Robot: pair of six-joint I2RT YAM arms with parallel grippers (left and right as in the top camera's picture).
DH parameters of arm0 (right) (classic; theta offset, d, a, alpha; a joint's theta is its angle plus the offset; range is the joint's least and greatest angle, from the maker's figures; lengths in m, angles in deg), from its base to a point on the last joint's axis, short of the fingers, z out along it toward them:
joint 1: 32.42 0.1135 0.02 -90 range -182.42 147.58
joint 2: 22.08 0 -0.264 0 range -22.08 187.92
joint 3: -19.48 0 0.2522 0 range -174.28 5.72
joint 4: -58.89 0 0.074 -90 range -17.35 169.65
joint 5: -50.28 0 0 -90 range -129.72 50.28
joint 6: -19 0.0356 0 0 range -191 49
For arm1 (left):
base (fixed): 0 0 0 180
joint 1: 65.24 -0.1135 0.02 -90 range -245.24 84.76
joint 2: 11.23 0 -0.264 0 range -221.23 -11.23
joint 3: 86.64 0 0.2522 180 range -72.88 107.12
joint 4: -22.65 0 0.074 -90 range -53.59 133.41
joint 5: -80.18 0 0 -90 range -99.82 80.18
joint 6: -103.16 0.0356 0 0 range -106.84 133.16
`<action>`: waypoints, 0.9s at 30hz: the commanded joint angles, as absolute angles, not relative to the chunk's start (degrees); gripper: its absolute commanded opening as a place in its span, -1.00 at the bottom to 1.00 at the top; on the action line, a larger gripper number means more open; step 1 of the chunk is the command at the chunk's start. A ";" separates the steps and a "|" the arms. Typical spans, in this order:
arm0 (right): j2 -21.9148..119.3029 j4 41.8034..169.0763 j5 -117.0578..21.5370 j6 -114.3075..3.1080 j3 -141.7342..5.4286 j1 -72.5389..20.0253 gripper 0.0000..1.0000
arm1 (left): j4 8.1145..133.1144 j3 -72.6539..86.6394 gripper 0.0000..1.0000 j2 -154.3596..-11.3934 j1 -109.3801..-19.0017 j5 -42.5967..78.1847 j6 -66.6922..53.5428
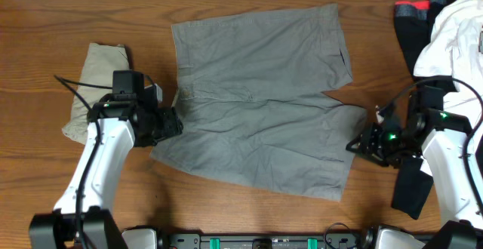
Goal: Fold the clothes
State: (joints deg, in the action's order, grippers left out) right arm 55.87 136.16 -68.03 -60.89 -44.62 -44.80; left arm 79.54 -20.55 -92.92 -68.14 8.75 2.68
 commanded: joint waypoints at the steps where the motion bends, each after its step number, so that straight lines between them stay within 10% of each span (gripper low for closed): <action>1: 56.38 139.18 -63.92 -57.74 -43.92 -42.11 -0.22 | 82.69 -19.61 0.24 -91.15 -68.22 9.14 2.88; 8: 56.38 146.94 -63.29 -56.61 -42.29 -36.43 0.04 | 89.29 -19.85 0.24 -90.95 -68.90 5.31 -2.59; 19: 56.38 140.95 -65.56 -48.63 -29.59 -32.37 -0.28 | 91.67 -20.15 0.25 -90.95 -74.12 2.91 -2.76; 27: 56.38 134.67 -60.99 -40.54 -27.38 -32.34 -0.13 | 91.87 -20.15 0.24 -90.95 -74.32 2.91 -1.93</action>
